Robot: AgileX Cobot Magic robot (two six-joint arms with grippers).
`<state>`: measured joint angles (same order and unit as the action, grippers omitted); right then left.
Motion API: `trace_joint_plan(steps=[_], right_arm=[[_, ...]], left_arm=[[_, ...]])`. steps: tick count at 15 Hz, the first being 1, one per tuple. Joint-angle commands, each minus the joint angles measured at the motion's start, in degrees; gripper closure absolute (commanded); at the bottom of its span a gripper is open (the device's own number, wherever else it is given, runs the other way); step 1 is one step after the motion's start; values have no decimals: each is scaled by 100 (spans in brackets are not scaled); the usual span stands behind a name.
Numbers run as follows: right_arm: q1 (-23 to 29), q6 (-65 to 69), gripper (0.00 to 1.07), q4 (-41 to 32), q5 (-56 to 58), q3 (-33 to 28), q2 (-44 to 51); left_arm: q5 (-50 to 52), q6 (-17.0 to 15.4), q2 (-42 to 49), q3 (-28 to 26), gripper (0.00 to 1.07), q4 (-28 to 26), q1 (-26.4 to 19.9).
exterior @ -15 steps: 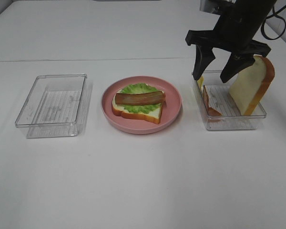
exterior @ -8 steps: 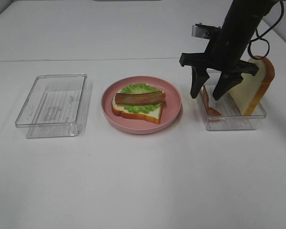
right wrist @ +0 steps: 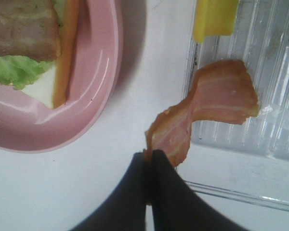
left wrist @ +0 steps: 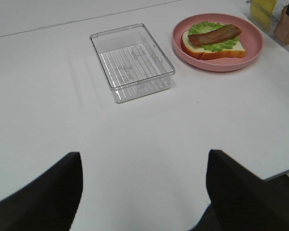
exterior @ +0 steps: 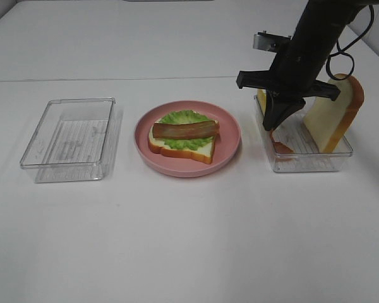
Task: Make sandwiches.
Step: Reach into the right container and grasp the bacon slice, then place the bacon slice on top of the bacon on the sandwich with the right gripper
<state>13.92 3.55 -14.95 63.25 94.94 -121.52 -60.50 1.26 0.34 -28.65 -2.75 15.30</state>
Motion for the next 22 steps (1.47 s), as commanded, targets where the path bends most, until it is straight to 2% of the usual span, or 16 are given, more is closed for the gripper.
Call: trace_joint_plan(steps=[1,4,5,7,10,15,22], right_arm=[[11,57,107,-86,132,143,189],[11,57,107,-86,390,327,407],[11,57,107,-126,825,653,647],[11,57,107,-407,980,819,917],[11,-258,107,-1329,773,871,1186],[17,-1243,107,-3094,-155,871,985],[435,-1885,107,-4412,-1209,871,-17]], left_arm=[[63,-17,120,6,37,-23,11],[63,-17,120,6,37,-23,11],[63,-17,120,6,37,-23,11],[63,-17,120,6,37,-23,11],[63,-17,120,6,37,-23,11],[63,-17,120,6,37,-23,11],[63,-17,120,6,37,-23,11]])
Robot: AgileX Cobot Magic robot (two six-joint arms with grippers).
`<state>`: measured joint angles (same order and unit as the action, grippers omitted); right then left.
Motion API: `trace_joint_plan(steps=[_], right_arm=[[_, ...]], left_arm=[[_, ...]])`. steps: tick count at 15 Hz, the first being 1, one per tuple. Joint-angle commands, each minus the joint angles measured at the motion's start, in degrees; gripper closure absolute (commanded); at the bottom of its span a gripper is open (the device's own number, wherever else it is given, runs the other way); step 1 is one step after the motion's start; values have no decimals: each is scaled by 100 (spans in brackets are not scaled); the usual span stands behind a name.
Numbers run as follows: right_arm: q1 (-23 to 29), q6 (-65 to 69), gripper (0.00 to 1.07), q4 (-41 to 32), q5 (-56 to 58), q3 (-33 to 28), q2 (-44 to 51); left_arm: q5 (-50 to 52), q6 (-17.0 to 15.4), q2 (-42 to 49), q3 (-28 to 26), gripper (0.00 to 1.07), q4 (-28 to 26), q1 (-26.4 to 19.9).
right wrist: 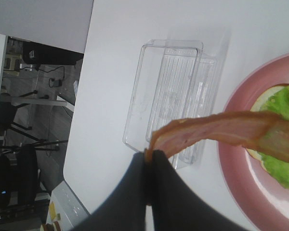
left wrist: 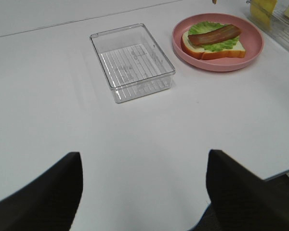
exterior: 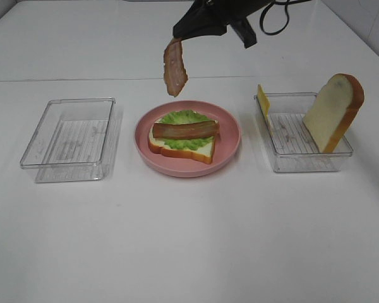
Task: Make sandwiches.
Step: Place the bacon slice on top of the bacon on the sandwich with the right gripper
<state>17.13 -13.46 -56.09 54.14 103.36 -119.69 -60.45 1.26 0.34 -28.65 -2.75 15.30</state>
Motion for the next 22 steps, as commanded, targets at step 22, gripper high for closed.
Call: trace_joint_plan(steps=[22], right_arm=[[155,1765,69,2475,138,34,-848]], left_arm=[[57,-17,120,6,37,-17,11]])
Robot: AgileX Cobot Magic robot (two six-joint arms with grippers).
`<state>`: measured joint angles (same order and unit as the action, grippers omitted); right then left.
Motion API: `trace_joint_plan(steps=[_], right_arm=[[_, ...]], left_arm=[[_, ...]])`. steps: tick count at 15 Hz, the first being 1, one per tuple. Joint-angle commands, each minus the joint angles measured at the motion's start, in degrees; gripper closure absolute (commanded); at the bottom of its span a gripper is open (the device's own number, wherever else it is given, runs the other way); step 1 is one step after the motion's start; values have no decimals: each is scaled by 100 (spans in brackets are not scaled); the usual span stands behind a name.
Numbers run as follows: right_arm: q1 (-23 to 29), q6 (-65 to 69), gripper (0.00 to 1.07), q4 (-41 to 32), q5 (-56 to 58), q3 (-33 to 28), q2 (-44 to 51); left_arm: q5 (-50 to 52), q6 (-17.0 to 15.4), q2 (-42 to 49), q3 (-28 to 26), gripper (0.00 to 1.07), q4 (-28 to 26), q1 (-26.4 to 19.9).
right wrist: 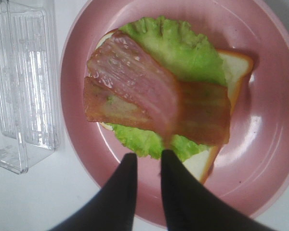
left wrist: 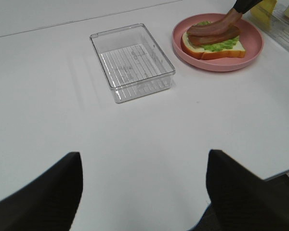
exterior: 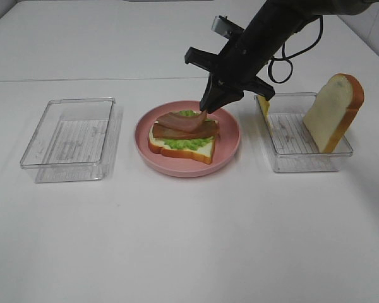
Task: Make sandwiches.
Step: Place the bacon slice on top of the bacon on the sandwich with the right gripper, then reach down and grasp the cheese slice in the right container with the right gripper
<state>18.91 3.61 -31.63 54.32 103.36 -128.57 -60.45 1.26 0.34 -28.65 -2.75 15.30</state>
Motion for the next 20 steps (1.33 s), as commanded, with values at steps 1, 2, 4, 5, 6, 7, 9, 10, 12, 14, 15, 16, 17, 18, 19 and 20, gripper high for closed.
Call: trace_joint_plan(steps=[1,2,4,5,6,7,9,10,12,14,15,16,17,18,19,20], right_arm=[[-23,52,56,29,189,34,40],[-23,52,48,29,212,34,63],[-23,11,43,178,292,34,252],[-23,11,43,338,298,34,378],[-23,11,43,544,309,34,556],[-23,86,43,837,350,52,705],[-29,413,43,1467,590,212,917],[-29,493,43,1874,751,372,951],[-29,527,45,2681,917,642,951],[-34,636,49,3197,819,670,928],[-34,636,50,3254,768,670,865],[-46,625,50,3254,665,670,779],[-46,625,50,3272,544,670,682],[-103,630,50,3226,458,670,590],[-109,642,50,3163,435,670,556],[-206,665,50,3128,407,670,453]], left_arm=[[57,-17,120,6,37,-17,11],[57,-17,120,6,37,-17,11],[57,-17,120,6,37,-17,11],[57,-17,120,6,37,-17,11],[57,-17,120,6,37,-17,11],[57,-17,120,6,37,-17,11],[57,-17,120,6,37,-17,11],[57,-17,120,6,37,-17,11],[57,-17,120,6,37,-17,11],[57,-17,120,6,37,-17,11],[57,-17,120,6,37,-17,11],[57,-17,120,6,37,-17,11],[57,-17,120,6,37,-17,11],[57,-17,120,6,37,-17,11],[57,-17,120,6,37,-17,11],[57,-17,120,6,37,-17,11]])
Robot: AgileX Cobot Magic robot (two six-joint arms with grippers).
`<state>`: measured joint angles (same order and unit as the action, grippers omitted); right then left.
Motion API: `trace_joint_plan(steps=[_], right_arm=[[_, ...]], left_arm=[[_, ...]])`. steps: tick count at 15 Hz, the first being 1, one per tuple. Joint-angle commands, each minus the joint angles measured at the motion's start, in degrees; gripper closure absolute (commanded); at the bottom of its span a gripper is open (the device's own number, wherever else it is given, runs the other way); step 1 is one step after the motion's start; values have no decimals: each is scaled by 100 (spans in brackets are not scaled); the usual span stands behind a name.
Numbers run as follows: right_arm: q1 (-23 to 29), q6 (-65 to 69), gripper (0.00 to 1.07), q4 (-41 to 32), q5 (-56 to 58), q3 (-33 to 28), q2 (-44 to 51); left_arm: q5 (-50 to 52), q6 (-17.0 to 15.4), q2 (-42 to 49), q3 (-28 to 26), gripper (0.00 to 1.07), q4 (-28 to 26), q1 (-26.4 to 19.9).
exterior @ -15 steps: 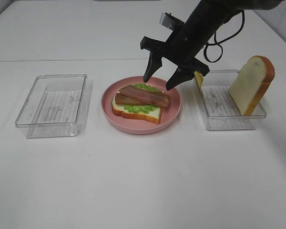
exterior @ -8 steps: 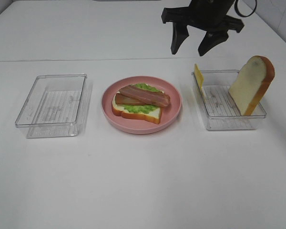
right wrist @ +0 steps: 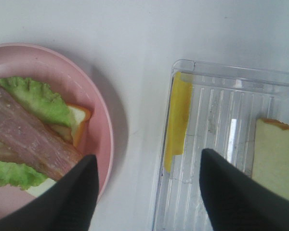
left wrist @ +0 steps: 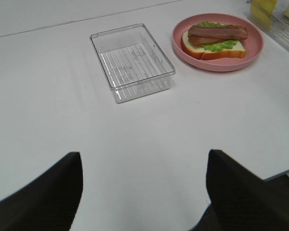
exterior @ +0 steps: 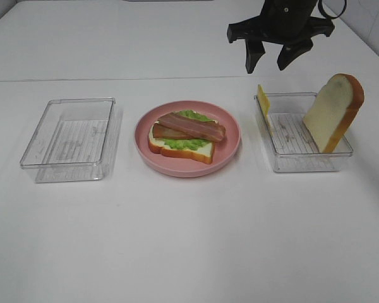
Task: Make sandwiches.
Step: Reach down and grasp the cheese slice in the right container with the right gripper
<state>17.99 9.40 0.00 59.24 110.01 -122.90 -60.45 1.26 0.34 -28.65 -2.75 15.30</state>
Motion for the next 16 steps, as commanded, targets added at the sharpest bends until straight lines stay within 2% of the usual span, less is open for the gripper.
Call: trace_joint_plan(steps=[1,3,11,13,14,16], right_arm=[[-206,92,51,-206,-120,6,-218],[-344,-52,52,-573,-384,6,-476],[-344,103,58,-327,-728,6,-928],[-344,109,67,-304,-716,6,-991],[-344,115,74,-304,-722,6,-997],[-344,178,97,-298,-676,40,-997]], left_arm=[[57,-17,120,6,37,-17,11],[57,-17,120,6,37,-17,11],[57,-17,120,6,37,-17,11],[57,-17,120,6,37,-17,11],[57,-17,120,6,37,-17,11],[57,-17,120,6,37,-17,11]])
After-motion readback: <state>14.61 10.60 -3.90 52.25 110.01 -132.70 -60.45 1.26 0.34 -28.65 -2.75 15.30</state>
